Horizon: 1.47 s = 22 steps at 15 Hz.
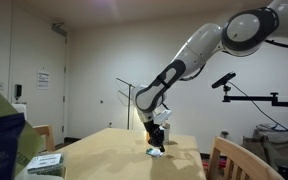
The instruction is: Move the leaflet to the left
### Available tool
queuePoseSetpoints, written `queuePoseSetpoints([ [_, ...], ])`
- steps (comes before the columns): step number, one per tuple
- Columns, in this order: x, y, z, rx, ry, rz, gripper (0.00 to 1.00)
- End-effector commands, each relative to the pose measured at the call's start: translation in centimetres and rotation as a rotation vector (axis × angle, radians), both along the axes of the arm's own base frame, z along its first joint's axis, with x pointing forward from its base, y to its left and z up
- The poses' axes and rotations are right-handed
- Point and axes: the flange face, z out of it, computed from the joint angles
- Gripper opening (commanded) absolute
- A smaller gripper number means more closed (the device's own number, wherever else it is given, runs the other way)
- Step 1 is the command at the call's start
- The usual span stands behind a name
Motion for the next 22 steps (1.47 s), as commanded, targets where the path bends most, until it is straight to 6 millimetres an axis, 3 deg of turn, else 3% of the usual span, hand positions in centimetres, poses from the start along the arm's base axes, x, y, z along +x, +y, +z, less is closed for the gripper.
queuePoseSetpoints([
  [1, 0.4, 0.7, -0.1, -0.093, 0.006, 0.032, 0.00],
  [10, 1.0, 2.1, -2.4, -0.157, 0.026, 0.120, 0.00],
  [19, 1.4, 3.4, -1.8, -0.140, 0.040, 0.122, 0.00],
  [22, 1.3, 2.7, -1.5, -0.150, 0.033, 0.049, 0.00],
])
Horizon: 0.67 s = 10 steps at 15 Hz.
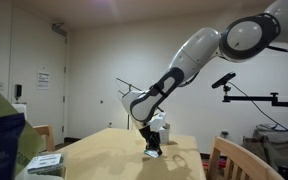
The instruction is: Move the leaflet to the left
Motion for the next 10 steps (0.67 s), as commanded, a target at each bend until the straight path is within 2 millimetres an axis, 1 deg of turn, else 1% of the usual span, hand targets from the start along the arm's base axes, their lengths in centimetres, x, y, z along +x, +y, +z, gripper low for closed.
queuePoseSetpoints([
  [1, 0.1, -0.9, 0.6, -0.019, -0.007, -0.113, 0.00],
  [6, -0.8, -4.3, -0.6, -0.015, 0.002, -0.258, 0.00],
  [8, -0.9, -5.2, -0.4, -0.018, -0.006, -0.291, 0.00],
  [10, -0.8, -5.5, 0.2, -0.037, -0.028, -0.310, 0.00],
])
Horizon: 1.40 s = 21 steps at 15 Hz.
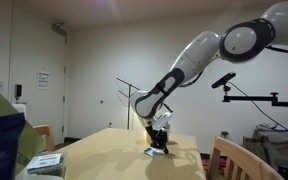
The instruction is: Move the leaflet to the left
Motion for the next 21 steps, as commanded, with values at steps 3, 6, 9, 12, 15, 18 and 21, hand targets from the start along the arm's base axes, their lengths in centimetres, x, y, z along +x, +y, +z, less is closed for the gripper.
queuePoseSetpoints([
  [3, 0.4, -0.7, 0.8, -0.091, -0.029, -0.069, 0.00],
  [6, 1.0, -0.1, 1.1, -0.133, -0.054, -0.077, 0.00],
  [9, 1.5, 0.6, 0.8, -0.121, -0.062, -0.060, 0.00],
  [12, 1.9, 0.5, 0.0, -0.106, -0.062, -0.051, 0.00],
  [15, 2.2, 0.2, -0.5, -0.105, -0.064, -0.050, 0.00],
  [18, 2.4, 0.4, -0.3, -0.106, -0.064, -0.049, 0.00],
  [21, 2.4, 0.9, -0.3, -0.098, -0.053, -0.042, 0.00],
])
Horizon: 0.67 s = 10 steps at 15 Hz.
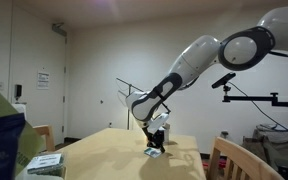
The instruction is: Move the leaflet to the left
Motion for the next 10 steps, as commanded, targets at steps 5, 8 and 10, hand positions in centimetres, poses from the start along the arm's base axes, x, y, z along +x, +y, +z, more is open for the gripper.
queuePoseSetpoints([
  [5, 0.6, 1.3, -0.3, 0.007, 0.028, 0.026, 0.00],
  [8, 0.6, 1.9, -0.2, 0.017, 0.038, 0.049, 0.00],
  [10, 0.5, 2.4, -0.2, 0.014, 0.049, 0.064, 0.00],
])
